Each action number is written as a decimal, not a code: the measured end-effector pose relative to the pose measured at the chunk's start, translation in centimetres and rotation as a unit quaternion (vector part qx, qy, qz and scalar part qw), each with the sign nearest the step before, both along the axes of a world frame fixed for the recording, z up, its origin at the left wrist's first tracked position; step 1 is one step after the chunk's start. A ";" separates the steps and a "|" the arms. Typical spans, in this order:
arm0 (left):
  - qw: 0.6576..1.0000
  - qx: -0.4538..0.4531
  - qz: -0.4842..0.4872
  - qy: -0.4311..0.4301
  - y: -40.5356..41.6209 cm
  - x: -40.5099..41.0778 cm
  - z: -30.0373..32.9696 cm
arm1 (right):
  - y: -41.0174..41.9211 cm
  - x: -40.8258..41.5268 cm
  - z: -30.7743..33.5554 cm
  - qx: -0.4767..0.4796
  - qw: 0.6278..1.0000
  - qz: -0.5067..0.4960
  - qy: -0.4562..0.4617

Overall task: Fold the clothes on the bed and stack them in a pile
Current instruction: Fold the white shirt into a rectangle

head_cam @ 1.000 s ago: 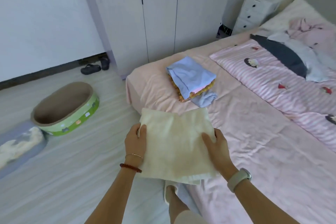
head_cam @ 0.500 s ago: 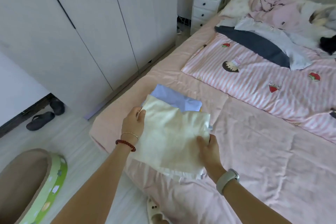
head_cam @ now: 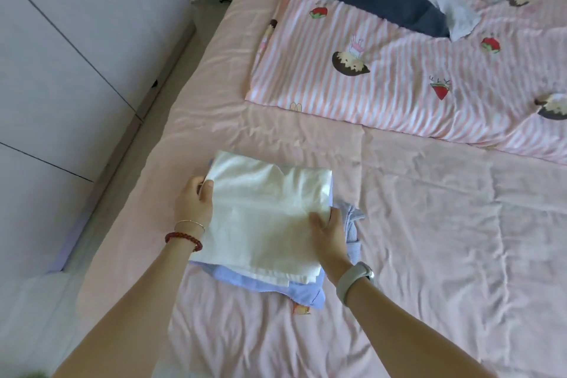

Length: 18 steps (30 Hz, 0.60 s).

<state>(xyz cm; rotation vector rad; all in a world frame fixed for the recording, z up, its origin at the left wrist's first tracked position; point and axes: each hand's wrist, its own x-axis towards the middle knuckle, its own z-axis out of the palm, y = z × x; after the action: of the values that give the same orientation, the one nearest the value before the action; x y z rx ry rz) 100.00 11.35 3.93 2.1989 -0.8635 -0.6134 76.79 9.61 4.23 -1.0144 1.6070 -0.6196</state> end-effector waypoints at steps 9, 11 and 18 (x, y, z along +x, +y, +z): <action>0.949 0.031 -0.117 -0.293 1.2 -1.4 -2.0 | 1.0 0.8 -0.2 -0.282 0.881 0.133 0.356; 0.901 0.003 -0.250 -0.354 0.9 -2.7 -2.0 | 1.2 1.6 -0.4 -0.356 0.800 0.260 0.407; 0.876 0.229 -0.358 -0.226 -0.8 -4.0 -5.3 | -0.3 1.3 -4.1 -0.154 0.786 0.440 0.405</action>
<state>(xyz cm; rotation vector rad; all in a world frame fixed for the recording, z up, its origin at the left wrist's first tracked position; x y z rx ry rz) 96.04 10.60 -1.40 2.4548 -2.0080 -0.6974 78.13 9.29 0.17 -2.2984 1.4615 0.2859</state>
